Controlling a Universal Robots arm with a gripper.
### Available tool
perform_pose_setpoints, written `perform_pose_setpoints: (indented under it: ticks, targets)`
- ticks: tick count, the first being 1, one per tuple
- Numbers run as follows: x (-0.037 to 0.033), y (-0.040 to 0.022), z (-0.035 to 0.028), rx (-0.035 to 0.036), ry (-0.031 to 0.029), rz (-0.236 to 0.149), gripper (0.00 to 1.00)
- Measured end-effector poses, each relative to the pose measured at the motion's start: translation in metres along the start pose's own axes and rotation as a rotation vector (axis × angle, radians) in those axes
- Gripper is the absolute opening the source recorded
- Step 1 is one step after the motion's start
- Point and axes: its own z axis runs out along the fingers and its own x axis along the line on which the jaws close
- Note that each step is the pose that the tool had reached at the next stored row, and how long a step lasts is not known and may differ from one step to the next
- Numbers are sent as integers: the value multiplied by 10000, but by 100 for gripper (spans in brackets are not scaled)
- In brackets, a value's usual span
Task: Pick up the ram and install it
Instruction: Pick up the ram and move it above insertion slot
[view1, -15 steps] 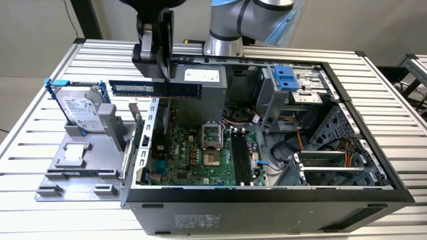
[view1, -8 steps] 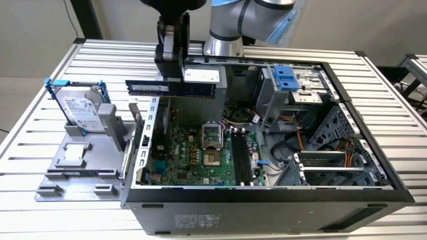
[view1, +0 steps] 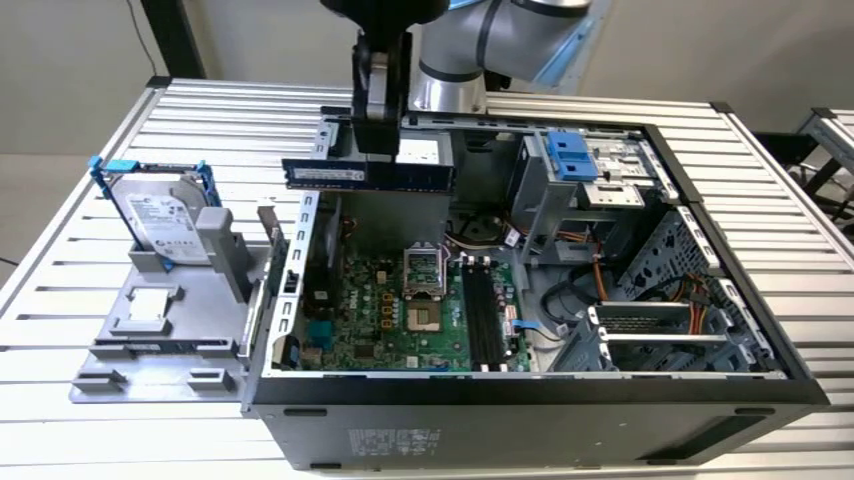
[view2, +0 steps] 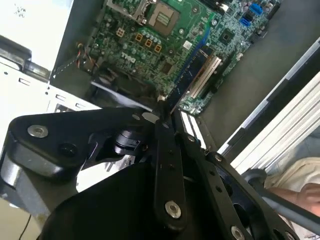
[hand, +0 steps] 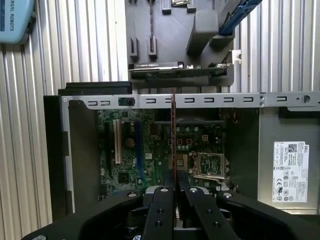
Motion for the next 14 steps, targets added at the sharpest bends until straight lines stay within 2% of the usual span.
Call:
perform_pose_setpoints:
  ticks: [7,14]
  targets:
    - [-68,-211,24,0,10,0,0]
    - [-106,-418,46,1,11,0,0]
